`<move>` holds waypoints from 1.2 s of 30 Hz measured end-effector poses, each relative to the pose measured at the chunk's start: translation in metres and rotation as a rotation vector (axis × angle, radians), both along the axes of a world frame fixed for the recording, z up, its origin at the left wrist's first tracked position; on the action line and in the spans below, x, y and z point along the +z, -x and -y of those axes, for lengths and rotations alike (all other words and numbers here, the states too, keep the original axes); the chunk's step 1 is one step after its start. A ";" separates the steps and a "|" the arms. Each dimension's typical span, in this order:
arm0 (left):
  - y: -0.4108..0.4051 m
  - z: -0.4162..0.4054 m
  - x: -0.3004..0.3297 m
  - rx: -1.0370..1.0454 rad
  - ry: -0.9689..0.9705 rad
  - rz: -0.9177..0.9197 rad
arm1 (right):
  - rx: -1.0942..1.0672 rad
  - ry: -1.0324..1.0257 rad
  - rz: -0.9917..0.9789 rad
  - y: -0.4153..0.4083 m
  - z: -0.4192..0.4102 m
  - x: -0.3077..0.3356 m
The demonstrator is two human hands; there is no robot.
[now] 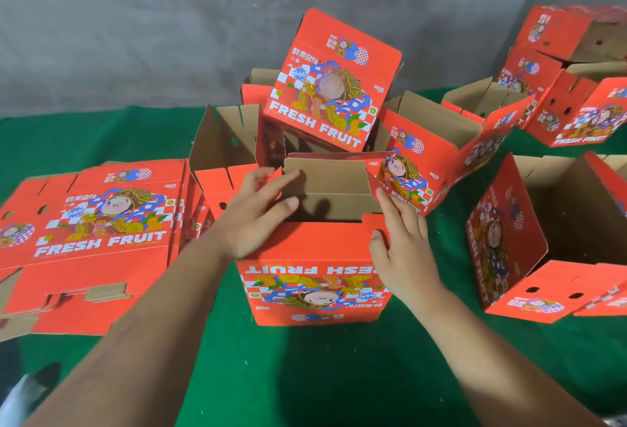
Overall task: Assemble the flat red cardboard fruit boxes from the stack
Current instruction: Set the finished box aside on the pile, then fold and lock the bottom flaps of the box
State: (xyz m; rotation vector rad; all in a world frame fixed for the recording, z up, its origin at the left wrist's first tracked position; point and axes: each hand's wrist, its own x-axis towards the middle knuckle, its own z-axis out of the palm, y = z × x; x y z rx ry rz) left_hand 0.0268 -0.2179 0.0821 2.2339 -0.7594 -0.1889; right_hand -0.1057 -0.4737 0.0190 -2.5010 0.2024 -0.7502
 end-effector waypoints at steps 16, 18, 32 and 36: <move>0.010 -0.004 -0.025 -0.017 -0.028 0.222 | -0.009 -0.880 -0.347 -0.014 0.006 0.026; 0.016 -0.007 -0.029 0.003 -0.259 0.129 | 0.006 -0.812 -0.484 -0.017 0.012 0.026; 0.036 0.000 -0.034 0.561 0.383 -0.433 | -0.105 -0.512 -0.649 -0.031 0.013 0.032; 0.038 0.003 -0.026 0.786 0.904 -0.660 | -0.149 -0.767 -0.338 -0.024 0.024 0.053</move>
